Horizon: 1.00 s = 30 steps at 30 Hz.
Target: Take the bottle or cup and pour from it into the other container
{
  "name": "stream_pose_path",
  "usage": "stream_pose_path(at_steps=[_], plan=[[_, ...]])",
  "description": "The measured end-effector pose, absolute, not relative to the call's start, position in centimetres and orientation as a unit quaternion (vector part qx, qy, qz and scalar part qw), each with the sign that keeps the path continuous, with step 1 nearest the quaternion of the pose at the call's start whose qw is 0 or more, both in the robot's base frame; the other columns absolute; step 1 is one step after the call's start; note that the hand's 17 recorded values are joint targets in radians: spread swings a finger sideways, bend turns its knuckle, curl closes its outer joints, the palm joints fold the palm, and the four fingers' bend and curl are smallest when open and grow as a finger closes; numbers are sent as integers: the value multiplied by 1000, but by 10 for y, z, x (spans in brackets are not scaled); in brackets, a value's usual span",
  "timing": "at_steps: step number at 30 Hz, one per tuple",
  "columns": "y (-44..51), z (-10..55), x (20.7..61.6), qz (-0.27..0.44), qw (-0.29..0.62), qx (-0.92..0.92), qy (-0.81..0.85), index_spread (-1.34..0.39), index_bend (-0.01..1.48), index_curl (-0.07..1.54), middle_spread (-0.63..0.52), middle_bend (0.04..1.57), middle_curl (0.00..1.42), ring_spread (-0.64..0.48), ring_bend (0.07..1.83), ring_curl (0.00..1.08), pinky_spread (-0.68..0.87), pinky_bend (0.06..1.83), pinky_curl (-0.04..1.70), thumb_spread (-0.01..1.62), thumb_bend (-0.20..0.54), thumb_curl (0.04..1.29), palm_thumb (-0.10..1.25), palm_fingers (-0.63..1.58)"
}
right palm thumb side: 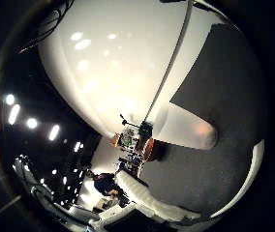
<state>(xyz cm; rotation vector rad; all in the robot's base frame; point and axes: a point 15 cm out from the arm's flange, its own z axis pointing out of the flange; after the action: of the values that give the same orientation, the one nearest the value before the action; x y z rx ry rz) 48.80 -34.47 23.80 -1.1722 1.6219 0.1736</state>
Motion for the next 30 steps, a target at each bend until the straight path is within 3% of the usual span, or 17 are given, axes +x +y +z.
stream_pose_path(at_steps=[30], plan=[[-264,210,535,134,522,-535,651,-225,131,199,111,199,328,127,285,277,307,384,330,890,-32,298,367,-28]])
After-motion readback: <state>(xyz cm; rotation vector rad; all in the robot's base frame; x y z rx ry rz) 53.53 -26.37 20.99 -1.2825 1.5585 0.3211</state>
